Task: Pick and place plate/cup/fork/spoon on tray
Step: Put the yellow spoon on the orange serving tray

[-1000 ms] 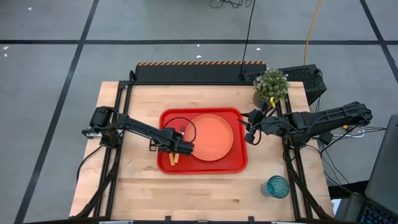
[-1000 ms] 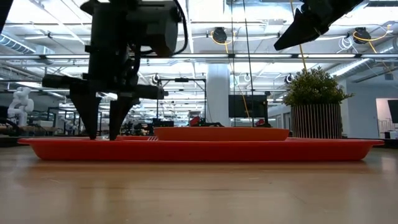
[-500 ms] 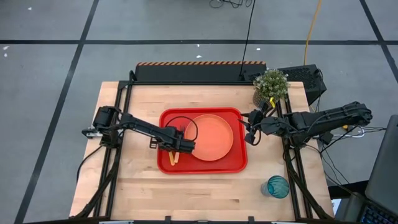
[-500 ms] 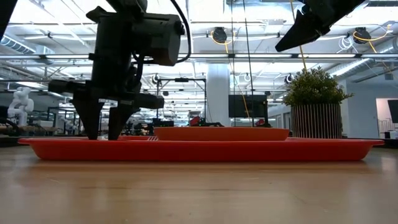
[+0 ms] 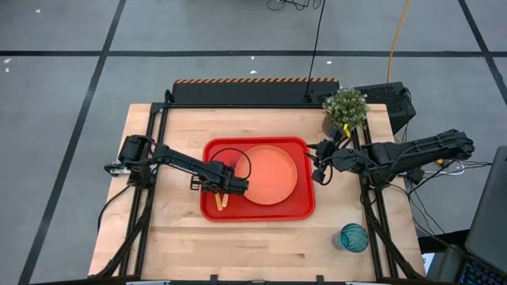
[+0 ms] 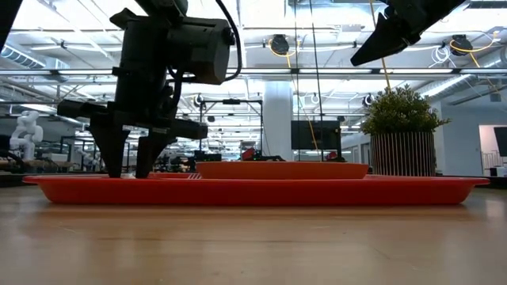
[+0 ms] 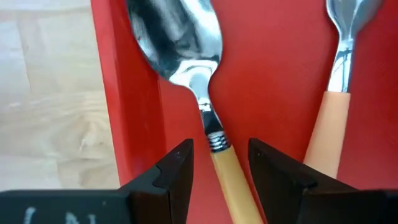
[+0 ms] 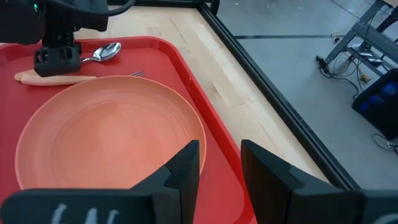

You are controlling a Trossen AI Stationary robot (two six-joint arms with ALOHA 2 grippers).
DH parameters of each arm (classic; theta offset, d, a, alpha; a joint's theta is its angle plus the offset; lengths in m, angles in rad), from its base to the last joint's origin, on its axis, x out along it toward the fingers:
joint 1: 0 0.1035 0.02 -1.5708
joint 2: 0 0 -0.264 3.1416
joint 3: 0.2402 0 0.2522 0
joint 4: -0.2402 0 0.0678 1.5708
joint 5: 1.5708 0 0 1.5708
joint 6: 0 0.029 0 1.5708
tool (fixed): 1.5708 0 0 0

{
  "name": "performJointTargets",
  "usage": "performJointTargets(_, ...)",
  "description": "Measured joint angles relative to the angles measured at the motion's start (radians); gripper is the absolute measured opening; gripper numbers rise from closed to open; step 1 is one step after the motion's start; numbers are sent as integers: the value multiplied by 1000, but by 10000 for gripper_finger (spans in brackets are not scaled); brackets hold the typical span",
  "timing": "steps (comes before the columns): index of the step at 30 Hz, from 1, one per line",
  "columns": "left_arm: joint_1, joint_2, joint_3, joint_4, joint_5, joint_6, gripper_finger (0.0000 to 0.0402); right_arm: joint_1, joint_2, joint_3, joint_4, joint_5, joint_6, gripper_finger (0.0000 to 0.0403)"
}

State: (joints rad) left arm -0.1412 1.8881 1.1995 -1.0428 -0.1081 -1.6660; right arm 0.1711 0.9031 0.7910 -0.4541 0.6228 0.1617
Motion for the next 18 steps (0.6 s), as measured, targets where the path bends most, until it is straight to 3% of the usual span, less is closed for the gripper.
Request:
performJointTargets(10,-12,8,0,11,51,-95,156,0,0,0,0,0,-10,110)
performJointTargets(18,10,8,-5,145,19,-66,144,0,0,0,0,0,-10,110)
